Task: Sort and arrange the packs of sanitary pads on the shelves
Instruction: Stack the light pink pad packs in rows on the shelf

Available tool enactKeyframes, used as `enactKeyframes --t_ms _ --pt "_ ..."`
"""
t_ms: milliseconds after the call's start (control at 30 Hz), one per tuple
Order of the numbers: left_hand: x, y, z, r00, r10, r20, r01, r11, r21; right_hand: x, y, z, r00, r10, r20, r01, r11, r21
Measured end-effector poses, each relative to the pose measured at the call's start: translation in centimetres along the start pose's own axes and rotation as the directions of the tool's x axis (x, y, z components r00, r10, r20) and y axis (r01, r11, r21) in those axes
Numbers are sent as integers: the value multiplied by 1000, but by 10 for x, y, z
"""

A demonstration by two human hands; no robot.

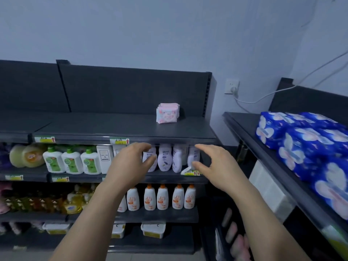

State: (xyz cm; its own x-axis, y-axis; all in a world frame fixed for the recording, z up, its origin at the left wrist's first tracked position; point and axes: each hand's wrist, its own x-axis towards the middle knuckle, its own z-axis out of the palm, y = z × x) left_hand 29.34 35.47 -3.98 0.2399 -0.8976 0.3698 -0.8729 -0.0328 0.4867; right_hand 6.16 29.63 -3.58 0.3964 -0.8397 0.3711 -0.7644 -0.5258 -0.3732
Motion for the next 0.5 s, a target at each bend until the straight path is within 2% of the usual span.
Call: enactKeyframes --t_ms 500 --pt "256 -103 50 988 106 116 -108 994 9 210 15 83 988 149 -43 -148 989 25"
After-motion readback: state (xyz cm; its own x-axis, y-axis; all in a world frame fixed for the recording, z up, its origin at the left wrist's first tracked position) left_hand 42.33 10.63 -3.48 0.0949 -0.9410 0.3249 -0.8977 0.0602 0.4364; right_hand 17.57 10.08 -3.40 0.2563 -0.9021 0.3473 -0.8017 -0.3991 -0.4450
